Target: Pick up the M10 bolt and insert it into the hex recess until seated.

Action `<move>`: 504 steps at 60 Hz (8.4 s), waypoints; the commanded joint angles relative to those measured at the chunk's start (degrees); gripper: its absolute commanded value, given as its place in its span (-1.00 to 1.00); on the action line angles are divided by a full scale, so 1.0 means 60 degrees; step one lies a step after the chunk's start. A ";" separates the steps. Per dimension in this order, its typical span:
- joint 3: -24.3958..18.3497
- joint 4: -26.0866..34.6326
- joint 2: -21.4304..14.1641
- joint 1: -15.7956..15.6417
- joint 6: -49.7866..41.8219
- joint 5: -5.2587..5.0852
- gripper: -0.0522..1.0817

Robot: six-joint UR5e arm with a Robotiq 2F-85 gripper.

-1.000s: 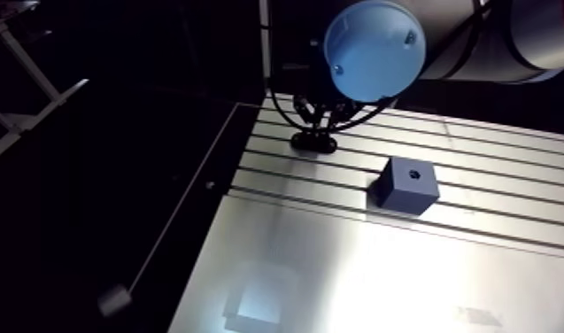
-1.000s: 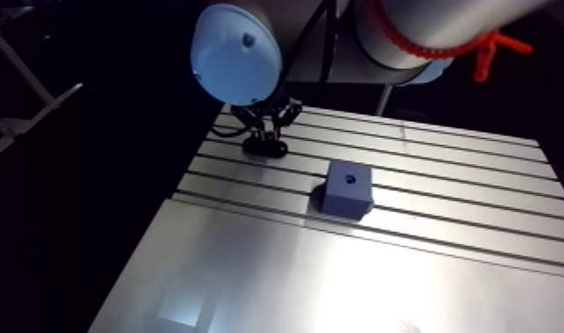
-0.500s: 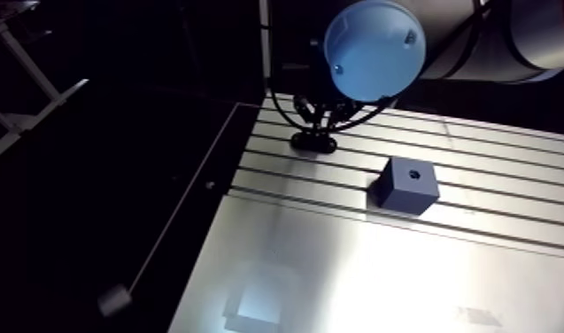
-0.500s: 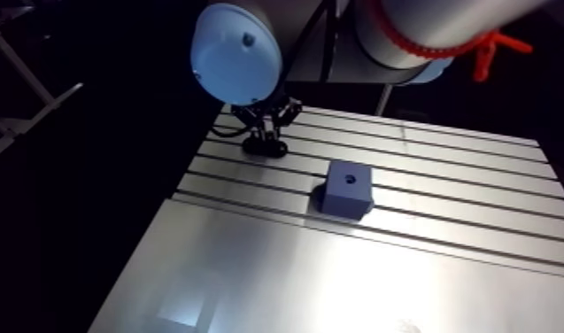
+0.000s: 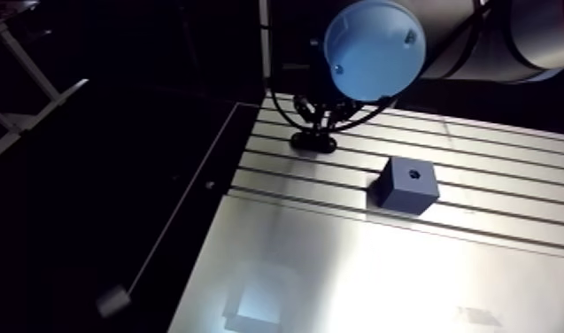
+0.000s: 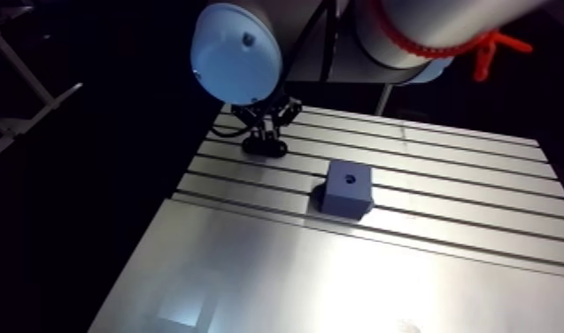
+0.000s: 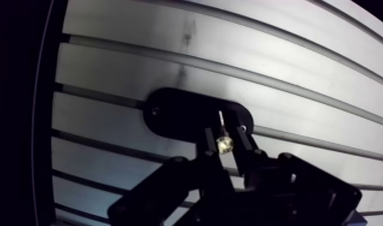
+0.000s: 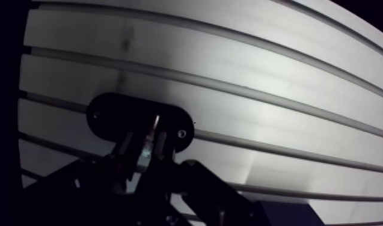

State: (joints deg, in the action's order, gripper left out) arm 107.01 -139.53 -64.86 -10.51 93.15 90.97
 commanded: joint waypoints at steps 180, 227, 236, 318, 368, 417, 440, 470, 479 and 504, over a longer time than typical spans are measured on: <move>-0.0556 0.6264 -0.3084 0.2554 0.6369 0.0607 0.56; -0.0091 0.5555 -0.2835 0.2659 0.6517 0.0563 0.57; 0.0014 0.5428 -0.2822 0.2659 0.6485 0.0563 0.56; 0.0497 0.4776 -0.2630 0.2718 0.6500 0.0475 0.58; 0.0583 0.4764 -0.2556 0.2732 0.6502 0.0460 0.58; 0.0615 0.4761 -0.2418 0.2747 0.6485 0.0460 0.59; 0.0588 0.4761 -0.2395 0.2735 0.6485 0.0460 0.59; 0.0514 0.4747 -0.2352 0.2733 0.6470 0.0446 0.59; 0.0498 0.4747 -0.2293 0.2733 0.6485 0.0446 0.59; 0.0497 0.4761 -0.2251 0.2718 0.6485 0.0431 0.59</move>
State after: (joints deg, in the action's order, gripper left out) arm 109.99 -110.99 -78.48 5.83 132.06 93.62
